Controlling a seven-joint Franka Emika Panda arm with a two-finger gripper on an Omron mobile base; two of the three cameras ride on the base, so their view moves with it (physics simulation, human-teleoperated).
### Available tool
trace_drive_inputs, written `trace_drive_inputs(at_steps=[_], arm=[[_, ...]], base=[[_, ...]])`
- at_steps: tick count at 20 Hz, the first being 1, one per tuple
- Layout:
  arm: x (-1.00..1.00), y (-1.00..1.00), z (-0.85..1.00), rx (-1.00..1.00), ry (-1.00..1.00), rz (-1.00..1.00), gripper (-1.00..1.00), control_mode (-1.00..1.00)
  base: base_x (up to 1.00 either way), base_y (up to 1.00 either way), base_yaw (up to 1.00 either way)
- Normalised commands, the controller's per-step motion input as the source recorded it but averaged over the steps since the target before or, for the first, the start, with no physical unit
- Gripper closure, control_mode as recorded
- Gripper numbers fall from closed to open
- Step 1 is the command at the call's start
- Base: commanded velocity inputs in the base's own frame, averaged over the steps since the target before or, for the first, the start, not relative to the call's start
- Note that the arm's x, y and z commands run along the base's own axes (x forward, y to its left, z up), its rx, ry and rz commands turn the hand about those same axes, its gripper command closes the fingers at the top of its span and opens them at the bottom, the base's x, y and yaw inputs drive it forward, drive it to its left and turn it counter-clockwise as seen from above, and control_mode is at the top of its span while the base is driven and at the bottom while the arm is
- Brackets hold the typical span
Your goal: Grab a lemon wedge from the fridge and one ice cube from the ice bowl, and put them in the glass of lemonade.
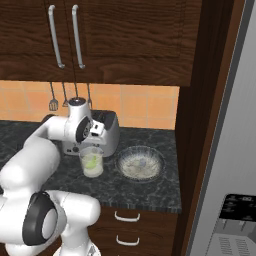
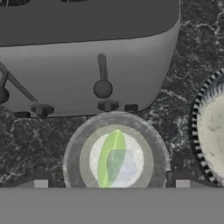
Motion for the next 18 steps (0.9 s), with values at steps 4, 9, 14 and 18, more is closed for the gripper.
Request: trace_drive_inputs(at_steps=[4, 9, 14, 18], arm=[[-0.51, 0.00, 0.17, 0.08, -0.08, -0.04, -1.00, -1.00], [-0.53, -0.10, 0.02, 0.08, -0.06, -0.07, -1.00, -1.00], [-0.63, -0.15, 0.14, 0.09, -0.03, -0.11, -1.00, -1.00], [-0.47, -0.02, 0.82, -0.03, 0.09, -0.04, -1.00, -1.00]], base=[[0.00, 0.00, 0.00], [0.00, 0.00, 0.00], [0.00, 0.00, 0.00], [0.00, 0.00, 0.00]])
